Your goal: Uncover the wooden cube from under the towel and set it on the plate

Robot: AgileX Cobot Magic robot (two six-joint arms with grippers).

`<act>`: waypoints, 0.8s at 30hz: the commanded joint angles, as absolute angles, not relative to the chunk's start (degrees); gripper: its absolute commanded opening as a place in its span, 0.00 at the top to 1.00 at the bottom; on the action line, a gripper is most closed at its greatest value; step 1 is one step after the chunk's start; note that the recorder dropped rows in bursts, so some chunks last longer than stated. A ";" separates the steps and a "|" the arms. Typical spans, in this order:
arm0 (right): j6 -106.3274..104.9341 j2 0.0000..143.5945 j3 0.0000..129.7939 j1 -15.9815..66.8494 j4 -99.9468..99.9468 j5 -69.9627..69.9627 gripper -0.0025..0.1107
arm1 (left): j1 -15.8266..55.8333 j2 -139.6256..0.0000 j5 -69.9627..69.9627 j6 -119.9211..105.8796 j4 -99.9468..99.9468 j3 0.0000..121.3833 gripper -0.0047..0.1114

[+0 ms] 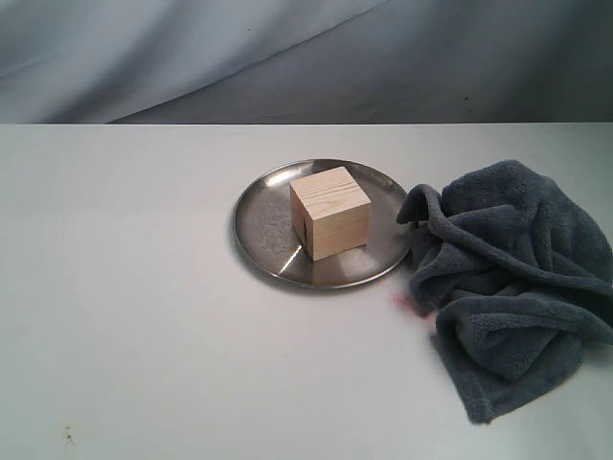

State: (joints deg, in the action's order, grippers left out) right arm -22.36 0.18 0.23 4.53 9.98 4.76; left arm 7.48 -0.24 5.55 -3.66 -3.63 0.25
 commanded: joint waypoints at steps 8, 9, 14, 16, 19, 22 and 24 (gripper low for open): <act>-23.96 0.00 0.00 4.03 11.25 5.35 0.98 | 7.36 0.00 4.94 -3.52 -3.77 0.00 0.96; -23.53 0.00 0.00 4.03 11.25 5.34 0.98 | 7.36 0.00 4.94 -3.52 -3.77 0.00 0.96; -20.76 0.00 0.00 4.03 11.25 5.30 0.98 | 7.36 0.00 4.94 -3.52 -3.77 0.00 0.96; -20.76 0.00 0.00 4.03 11.14 5.41 0.98 | 7.36 0.00 4.94 -3.52 -3.77 0.00 0.96; -19.72 0.00 0.00 4.03 9.57 5.41 0.98 | 7.36 0.00 4.94 -3.52 -3.77 0.00 0.96; -17.42 0.00 0.00 4.03 7.71 5.41 0.98 | 7.36 0.00 4.94 -3.52 -3.77 0.00 0.96; -17.34 0.00 0.00 4.03 7.71 5.41 0.98 | 7.36 0.00 4.94 -3.52 -3.77 0.00 0.96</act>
State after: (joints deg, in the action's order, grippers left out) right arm -17.86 0.18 0.23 4.53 8.47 5.49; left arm 7.48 -0.24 5.55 -3.66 -3.63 0.25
